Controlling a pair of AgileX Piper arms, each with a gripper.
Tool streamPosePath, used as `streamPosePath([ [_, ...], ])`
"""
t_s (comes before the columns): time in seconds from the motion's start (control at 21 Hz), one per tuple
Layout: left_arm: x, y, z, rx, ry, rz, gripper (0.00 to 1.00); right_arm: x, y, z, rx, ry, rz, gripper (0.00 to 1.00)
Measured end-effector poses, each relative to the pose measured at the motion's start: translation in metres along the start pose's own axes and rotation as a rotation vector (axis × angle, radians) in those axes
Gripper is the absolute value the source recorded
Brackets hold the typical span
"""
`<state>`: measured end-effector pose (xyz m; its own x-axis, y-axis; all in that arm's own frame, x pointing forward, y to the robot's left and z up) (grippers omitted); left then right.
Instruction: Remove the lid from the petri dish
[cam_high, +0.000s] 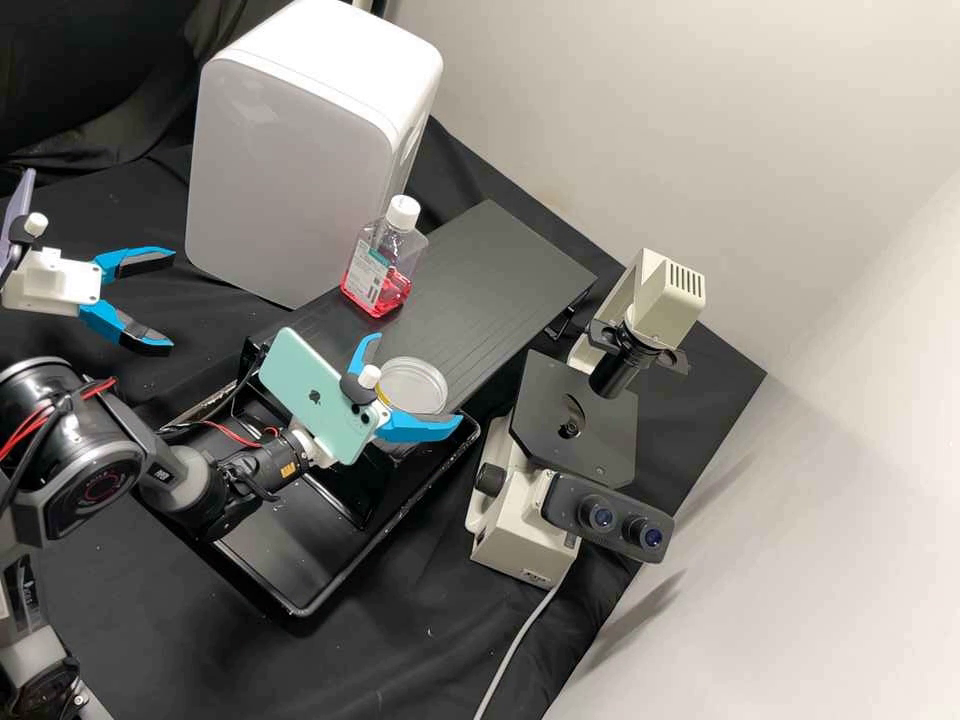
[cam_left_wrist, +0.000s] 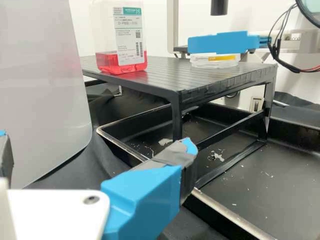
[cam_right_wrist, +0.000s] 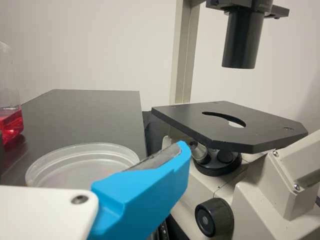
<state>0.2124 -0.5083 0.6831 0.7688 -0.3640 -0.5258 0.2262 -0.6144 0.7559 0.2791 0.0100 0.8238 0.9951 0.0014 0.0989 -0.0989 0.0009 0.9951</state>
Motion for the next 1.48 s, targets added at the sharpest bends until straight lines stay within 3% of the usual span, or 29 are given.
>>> streamPosePath([
  [0.76,0.0008,-0.0027,0.0018,0.000,-0.008,-0.011,1.00,0.0000,-0.0006,-0.0017,0.001,0.009,0.002,0.00],
  [0.81,0.0008,-0.0031,0.0018,0.000,-0.007,-0.013,1.00,0.0000,-0.0010,-0.0020,0.001,0.011,0.001,1.00],
  [1.48,0.0011,-0.0036,0.0044,0.000,-0.017,-0.015,1.00,0.0000,-0.0010,-0.0020,0.001,0.011,0.001,1.00],
])
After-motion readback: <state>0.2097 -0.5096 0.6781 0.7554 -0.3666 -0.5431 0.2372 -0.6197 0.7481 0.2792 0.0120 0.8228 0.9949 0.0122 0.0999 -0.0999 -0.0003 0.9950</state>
